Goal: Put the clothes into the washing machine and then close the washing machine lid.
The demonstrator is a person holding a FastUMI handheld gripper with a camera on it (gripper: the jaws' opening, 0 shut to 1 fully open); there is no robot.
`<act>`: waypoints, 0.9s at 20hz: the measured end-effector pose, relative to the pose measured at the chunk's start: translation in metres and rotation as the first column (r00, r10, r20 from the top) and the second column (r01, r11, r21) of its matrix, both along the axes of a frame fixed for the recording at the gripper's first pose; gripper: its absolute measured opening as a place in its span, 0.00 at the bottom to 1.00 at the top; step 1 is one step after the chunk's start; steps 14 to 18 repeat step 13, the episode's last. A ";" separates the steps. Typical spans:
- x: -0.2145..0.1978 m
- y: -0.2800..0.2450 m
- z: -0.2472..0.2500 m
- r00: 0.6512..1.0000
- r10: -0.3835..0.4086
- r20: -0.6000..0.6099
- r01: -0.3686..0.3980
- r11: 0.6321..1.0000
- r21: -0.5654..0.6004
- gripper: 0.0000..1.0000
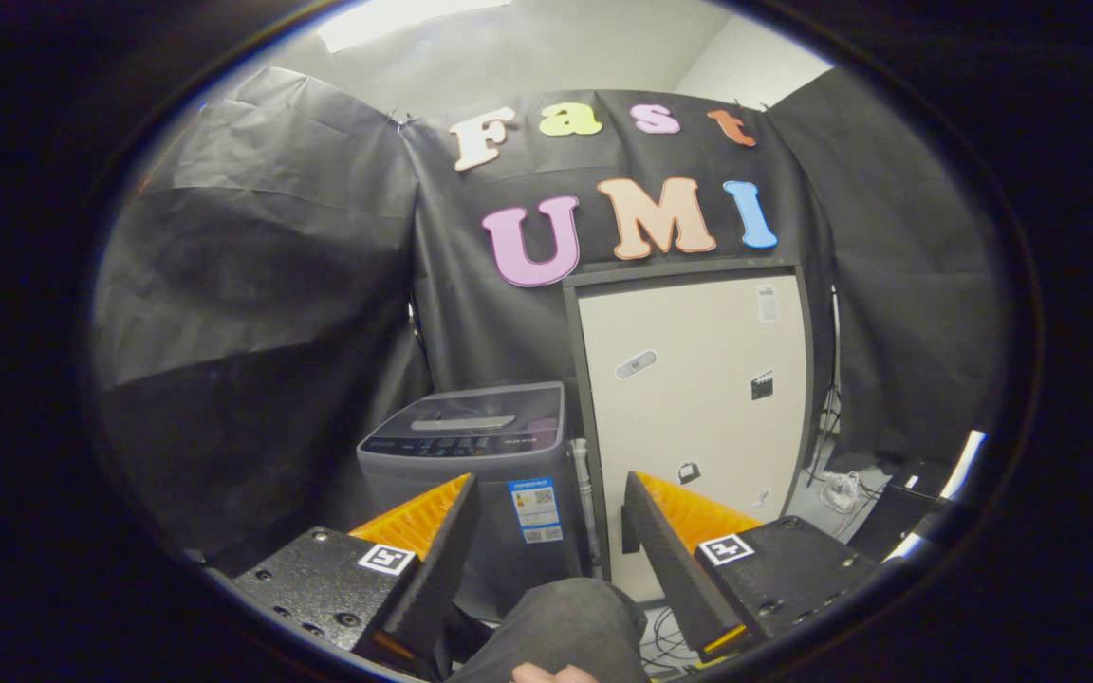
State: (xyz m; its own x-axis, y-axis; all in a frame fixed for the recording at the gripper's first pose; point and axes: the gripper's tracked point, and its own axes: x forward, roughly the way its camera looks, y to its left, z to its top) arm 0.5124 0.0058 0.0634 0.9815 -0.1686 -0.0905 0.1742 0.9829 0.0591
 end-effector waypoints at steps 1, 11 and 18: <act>0.000 0.001 0.001 1.000 0.000 0.000 0.000 1.000 0.004 0.93; -0.002 0.001 0.000 1.000 -0.001 -0.004 0.001 1.000 0.000 0.93; -0.002 0.002 0.002 1.000 0.001 -0.002 -0.001 1.000 -0.001 0.93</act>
